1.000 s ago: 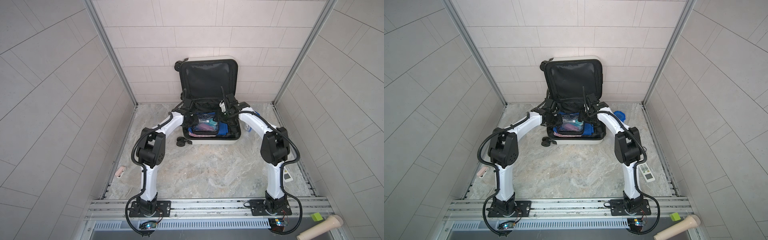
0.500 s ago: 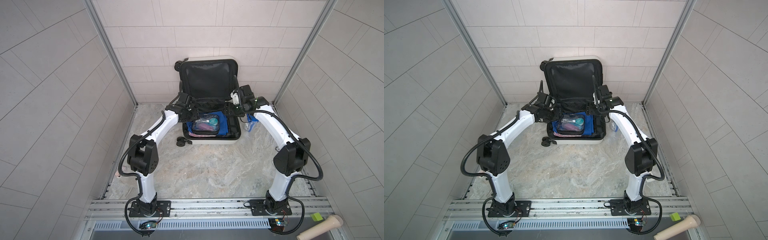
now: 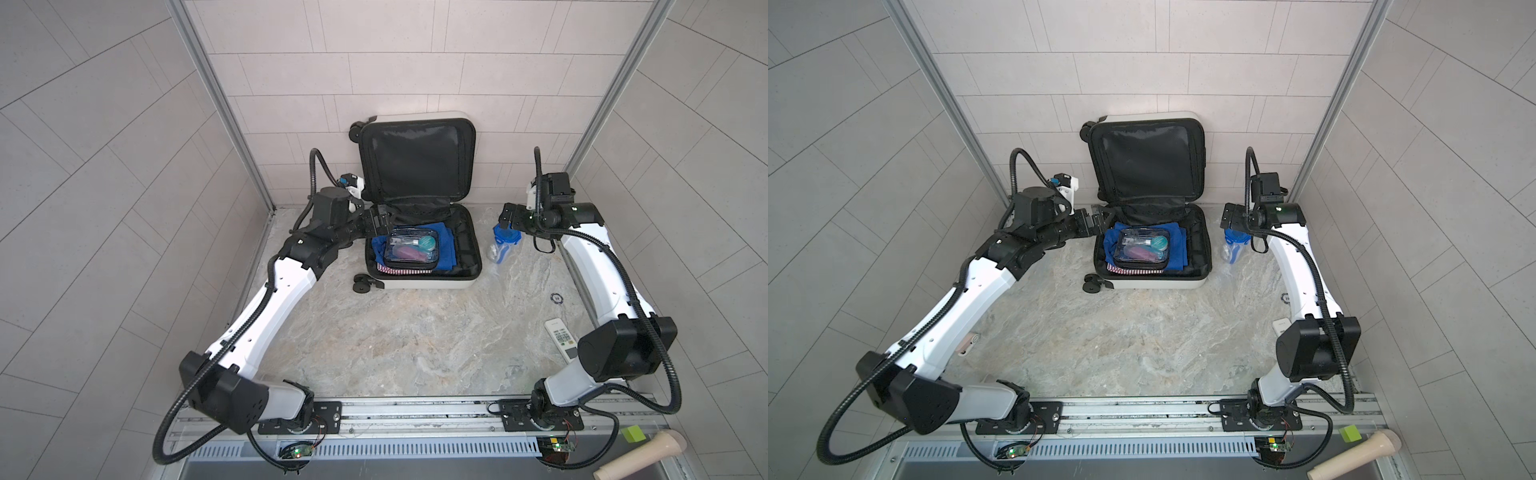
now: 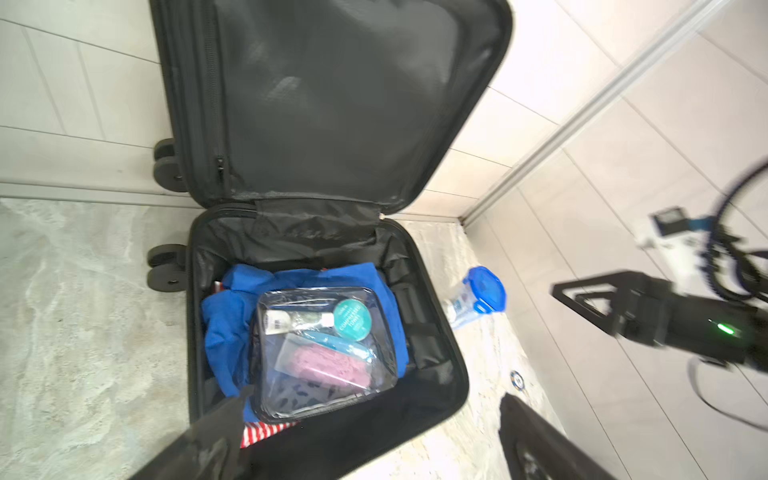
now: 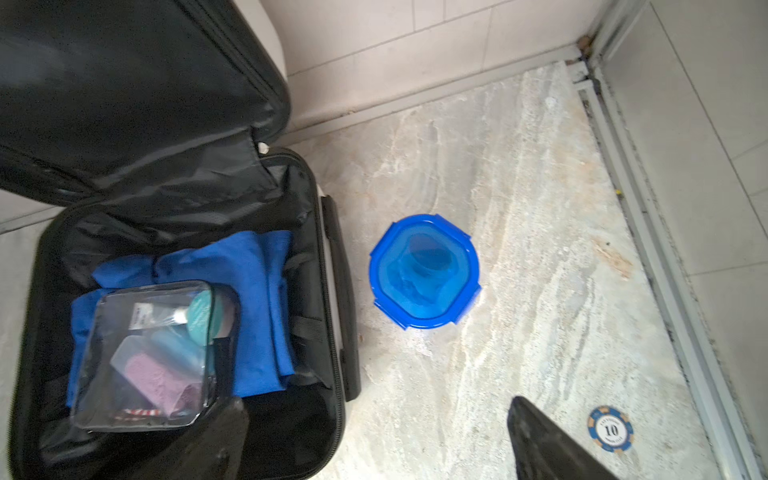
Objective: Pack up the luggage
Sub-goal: 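Move the right gripper to the blue-lidded container while the left withdraws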
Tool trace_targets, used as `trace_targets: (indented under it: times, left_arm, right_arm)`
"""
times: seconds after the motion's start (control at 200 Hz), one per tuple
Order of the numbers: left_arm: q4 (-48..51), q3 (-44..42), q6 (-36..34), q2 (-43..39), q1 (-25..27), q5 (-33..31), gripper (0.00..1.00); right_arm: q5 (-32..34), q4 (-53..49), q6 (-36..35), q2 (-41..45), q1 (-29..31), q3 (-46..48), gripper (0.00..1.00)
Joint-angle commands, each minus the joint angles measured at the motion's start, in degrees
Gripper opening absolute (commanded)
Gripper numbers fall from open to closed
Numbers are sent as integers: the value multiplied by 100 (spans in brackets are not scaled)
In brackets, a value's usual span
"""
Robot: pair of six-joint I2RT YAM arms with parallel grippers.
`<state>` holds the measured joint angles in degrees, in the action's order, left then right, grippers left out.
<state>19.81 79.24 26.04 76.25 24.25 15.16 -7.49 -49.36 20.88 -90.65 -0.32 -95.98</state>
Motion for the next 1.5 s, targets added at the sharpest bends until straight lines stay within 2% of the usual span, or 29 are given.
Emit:
trace_targets:
  times: [0.0,0.15,0.265,0.355,0.545,0.916,1.311,1.496]
  left_arm:
    - [-471,-756,-91,-357,554,-178,100]
    - [-1150,-1998,302,-843,1423,-795,100]
    - [-1969,-2875,841,-1084,1702,-871,100]
    - [-2245,-3220,1014,-1156,1760,-874,100]
    - [-2070,-3195,917,-1239,1763,-879,100]
    - [-2094,-3428,1078,-1464,1759,-956,100]
    - [-2069,-3557,1267,-1518,1765,-1036,100]
    - [-1926,-3544,1349,-1419,1755,-1262,100]
  right_arm:
    - [324,-177,-172,-180,29,136,100]
    - [505,-532,-293,-630,25,62,99]
    - [682,-951,-410,-1057,27,-125,98]
    - [793,-909,-426,-1212,30,-45,98]
    - [976,-921,-454,-1570,32,-311,98]
    - [1406,-1406,-418,-2570,1,-1577,98]
    - [1071,-1545,-438,-3088,-62,-2202,99]
    - [831,-1330,-463,-2862,-30,-1859,100]
